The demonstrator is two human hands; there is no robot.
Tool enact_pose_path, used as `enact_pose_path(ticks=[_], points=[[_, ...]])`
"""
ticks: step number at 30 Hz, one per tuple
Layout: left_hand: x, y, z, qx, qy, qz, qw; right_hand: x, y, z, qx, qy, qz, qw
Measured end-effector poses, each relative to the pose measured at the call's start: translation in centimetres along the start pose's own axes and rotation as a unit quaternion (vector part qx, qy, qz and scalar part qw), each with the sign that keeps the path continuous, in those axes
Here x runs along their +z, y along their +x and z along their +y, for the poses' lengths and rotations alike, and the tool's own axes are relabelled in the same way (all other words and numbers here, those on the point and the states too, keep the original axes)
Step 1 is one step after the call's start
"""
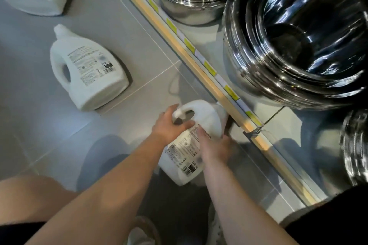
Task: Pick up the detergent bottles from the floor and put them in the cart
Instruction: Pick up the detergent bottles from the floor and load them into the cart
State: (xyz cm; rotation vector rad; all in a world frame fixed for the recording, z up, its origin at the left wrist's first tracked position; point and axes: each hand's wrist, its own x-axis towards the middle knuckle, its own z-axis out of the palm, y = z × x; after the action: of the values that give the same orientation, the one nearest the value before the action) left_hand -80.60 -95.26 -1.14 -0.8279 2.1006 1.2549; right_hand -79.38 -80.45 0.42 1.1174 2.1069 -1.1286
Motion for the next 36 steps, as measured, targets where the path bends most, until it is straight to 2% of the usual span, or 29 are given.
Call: enact_pose_path(ticks=[3,6,12,16,18,21,25,29,36], points=[[0.2,0.0,-0.3,-0.020,0.065,-0.004,0.998,0.2,0.4,0.3,0.005,0.031,-0.012,0.999],[0.4,-0.1,-0.7,-0.024,0.068,0.003,0.997,0.6,0.0,1.0,-0.039,0.002,0.003,0.999],[-0.1,-1.6,-3.2,-0.106,-0.039,0.007,0.994,0.8,0.2,-0.3,-0.147,-0.147,-0.037,0.978],[-0.7,-3.6,-4.6,-0.173,-0.093,0.010,0.980,1.7,-0.4,-1.5,-0.180,-0.225,-0.079,0.954],[-1.7,-4.1,-4.8,-0.198,-0.117,-0.011,0.973,1.8,0.0,-2.0,-0.162,-0.176,-0.100,0.966],[-2.7,-4.0,-4.7,-0.169,-0.159,0.010,0.973,2.1,0.7,-3.1,-0.107,-0.107,-0.119,0.981],[-3.0,-3.5,-3.2,-0.128,-0.205,0.037,0.970,3.0,2.2,-3.8,-0.060,-0.131,-0.149,0.978],[-3.0,-2.9,-3.0,-0.121,-0.225,0.051,0.965,2.3,2.8,-3.2,0.038,-0.065,-0.226,0.971],[-2.7,-3.0,-3.3,-0.118,-0.251,0.062,0.959,2.3,3.4,-2.0,0.044,-0.012,-0.237,0.971]])
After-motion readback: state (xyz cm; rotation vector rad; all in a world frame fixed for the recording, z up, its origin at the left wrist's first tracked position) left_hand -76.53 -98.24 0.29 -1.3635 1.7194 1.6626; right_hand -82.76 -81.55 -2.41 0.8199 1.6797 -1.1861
